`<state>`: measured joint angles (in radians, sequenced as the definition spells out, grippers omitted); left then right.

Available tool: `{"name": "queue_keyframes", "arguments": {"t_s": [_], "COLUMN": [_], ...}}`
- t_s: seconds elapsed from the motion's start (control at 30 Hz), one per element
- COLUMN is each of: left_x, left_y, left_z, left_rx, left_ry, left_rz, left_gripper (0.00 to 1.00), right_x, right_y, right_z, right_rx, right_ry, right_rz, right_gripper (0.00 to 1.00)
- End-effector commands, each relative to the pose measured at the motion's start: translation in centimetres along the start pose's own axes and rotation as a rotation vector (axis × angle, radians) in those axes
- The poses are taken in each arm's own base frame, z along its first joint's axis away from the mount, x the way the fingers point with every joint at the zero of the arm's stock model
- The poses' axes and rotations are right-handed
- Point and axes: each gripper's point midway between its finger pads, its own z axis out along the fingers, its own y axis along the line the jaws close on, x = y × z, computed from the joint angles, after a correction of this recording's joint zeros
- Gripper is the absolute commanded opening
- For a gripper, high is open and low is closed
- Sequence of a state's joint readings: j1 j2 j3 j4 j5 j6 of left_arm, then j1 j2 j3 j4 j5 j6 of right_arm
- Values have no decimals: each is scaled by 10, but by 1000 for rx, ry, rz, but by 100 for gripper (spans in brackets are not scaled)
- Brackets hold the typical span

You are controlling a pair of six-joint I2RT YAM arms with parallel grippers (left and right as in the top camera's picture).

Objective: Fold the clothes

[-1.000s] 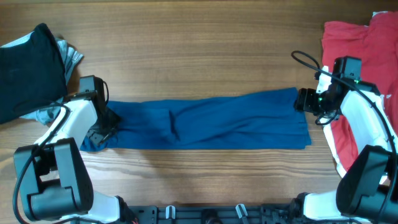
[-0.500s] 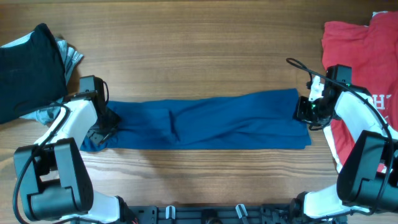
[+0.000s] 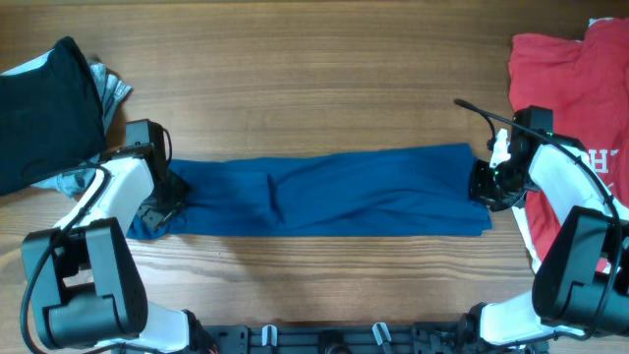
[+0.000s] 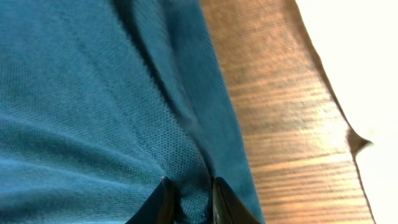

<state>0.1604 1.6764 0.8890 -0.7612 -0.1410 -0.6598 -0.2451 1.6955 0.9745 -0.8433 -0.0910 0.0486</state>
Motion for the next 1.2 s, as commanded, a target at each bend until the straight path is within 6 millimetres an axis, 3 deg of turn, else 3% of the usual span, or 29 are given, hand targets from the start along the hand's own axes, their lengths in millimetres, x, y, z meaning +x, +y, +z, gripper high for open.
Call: {"name": "queue_keyframes", "arguments": {"t_s": [0.0, 0.07, 0.3, 0.4, 0.47, 0.53, 0.6, 0.73, 0.83, 0.93, 1.07, 1.13, 1.17], "left_x": [2, 2, 2, 2, 2, 2, 2, 2, 2, 2, 2, 2, 2], "left_y": [1, 1, 1, 1, 2, 2, 1, 2, 2, 1, 1, 1, 2], "left_z": [5, 5, 5, 5, 5, 5, 5, 5, 5, 5, 5, 5, 5], "left_rx": [3, 3, 3, 3, 2, 2, 2, 2, 2, 2, 2, 2, 2], "left_ry": [17, 17, 17, 17, 17, 17, 17, 17, 17, 17, 17, 17, 18], "left_rz": [-8, -8, -8, -7, -7, -7, -7, -7, -7, -7, -8, -8, -8], "left_gripper": [13, 14, 14, 14, 14, 17, 17, 26, 27, 27, 27, 37, 41], "right_x": [4, 9, 41, 34, 33, 32, 32, 22, -7, -23, -22, -13, -9], "right_y": [-9, -9, -10, -19, -39, -46, -46, -48, -29, -11, 7, 6, 5], "right_z": [4, 4, 0, 1, -3, -4, -4, -7, -28, -36, -25, -10, 0], "right_rx": [48, 50, 65, 119, 238, 281, 282, 290, 181, 82, -26, -25, -26], "right_ry": [19, 39, 167, 133, 113, 104, 102, 62, -29, -79, -64, -22, 3], "right_rz": [40, 43, 122, 145, 214, 215, 230, 233, 151, 2, -107, -103, -100], "right_gripper": [16, 5, 4, 16, 18, 33, 40, 41, 49, 49, 45, 45, 50]}}
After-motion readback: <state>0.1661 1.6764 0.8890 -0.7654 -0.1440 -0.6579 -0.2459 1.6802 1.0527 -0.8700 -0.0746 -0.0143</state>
